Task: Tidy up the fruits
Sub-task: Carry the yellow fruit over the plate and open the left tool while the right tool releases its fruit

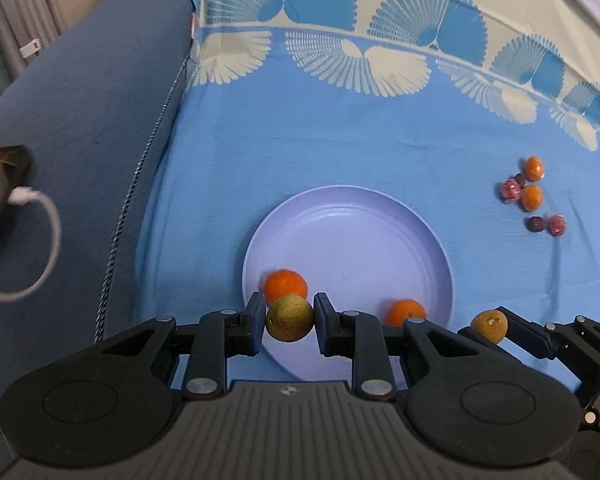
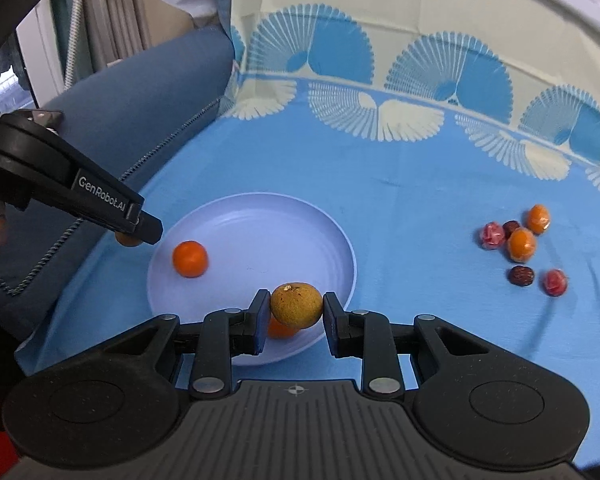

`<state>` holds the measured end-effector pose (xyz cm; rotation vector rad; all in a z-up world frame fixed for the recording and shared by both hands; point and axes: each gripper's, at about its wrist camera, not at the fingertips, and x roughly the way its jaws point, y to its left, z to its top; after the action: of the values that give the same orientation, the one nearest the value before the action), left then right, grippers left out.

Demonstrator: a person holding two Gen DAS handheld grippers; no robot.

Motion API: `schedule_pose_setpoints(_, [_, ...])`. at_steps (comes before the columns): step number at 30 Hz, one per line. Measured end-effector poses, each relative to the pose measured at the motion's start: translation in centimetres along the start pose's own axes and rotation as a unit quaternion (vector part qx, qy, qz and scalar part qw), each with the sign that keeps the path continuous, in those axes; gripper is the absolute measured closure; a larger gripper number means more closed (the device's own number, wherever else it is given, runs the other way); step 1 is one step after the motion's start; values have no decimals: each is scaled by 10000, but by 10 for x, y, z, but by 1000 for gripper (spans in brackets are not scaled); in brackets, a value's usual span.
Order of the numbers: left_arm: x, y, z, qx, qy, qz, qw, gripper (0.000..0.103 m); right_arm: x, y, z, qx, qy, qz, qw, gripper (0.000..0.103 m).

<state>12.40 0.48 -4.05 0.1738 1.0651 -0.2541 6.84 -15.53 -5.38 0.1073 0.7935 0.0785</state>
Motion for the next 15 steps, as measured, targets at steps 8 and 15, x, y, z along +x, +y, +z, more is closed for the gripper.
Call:
schedule_pose_setpoints(8, [39, -5, 23, 141, 144, 98, 9997, 75, 38, -4, 7, -76, 225, 177, 9996, 73])
schedule_pose_setpoints(15, [63, -8, 37, 297, 177, 175, 9992, 64, 67, -10, 17, -11, 352, 86, 9993, 72])
